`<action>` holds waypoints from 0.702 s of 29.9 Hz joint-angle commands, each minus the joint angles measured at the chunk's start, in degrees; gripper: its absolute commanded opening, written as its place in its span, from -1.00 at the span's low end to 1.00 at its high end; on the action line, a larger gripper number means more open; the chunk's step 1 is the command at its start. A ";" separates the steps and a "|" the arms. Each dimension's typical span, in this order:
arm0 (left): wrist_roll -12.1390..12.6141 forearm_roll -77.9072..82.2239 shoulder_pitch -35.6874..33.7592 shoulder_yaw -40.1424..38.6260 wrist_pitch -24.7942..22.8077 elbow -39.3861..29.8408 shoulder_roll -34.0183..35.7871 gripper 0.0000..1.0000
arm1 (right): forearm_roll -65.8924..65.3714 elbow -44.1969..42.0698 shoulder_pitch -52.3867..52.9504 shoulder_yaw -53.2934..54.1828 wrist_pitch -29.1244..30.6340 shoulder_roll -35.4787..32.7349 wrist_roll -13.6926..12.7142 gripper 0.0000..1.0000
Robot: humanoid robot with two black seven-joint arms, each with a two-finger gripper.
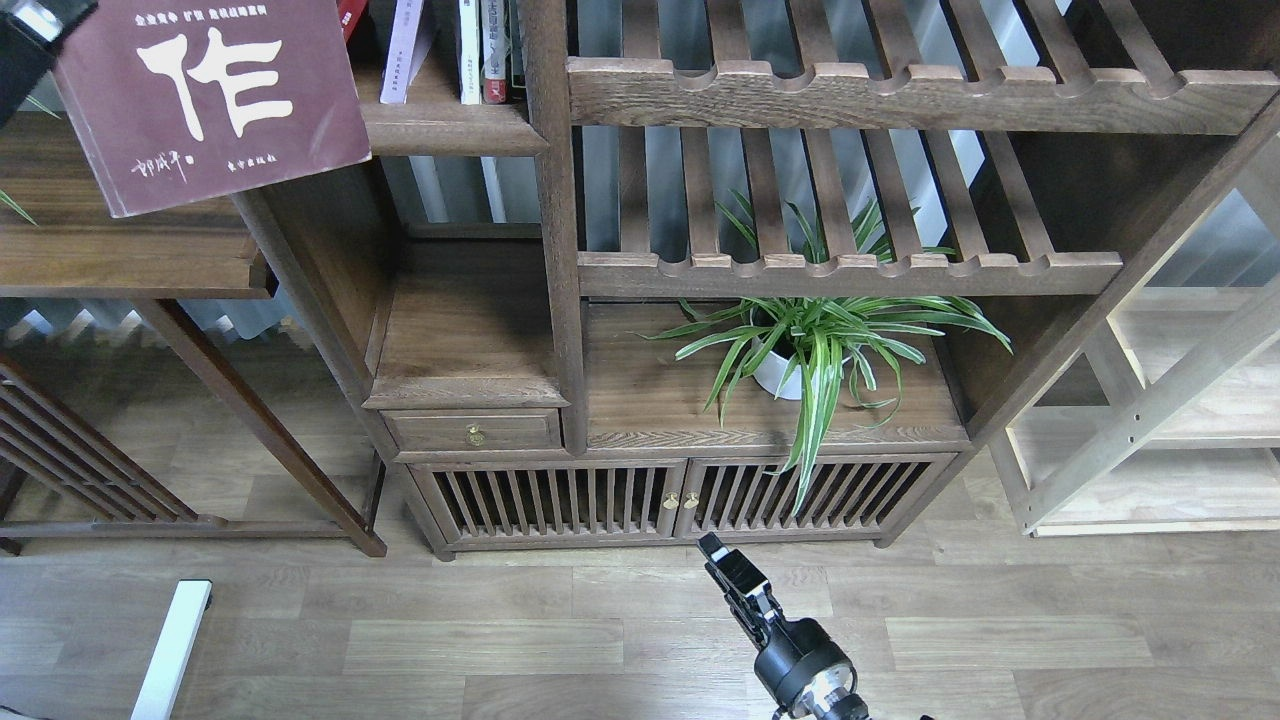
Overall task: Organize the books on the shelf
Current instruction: 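Push the red book down into the upper shelf beside the other books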
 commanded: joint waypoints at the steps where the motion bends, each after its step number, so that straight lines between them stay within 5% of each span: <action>1: 0.66 0.09 -2.00 0.66 0.00 1.38 0.00 -0.92 | 0.00 0.00 0.00 0.00 0.00 0.00 0.00 -0.03; 21: 2.86 1.40 -10.27 3.83 0.00 5.42 -0.17 -0.94 | 0.00 0.09 0.00 0.00 0.00 0.00 0.00 -0.03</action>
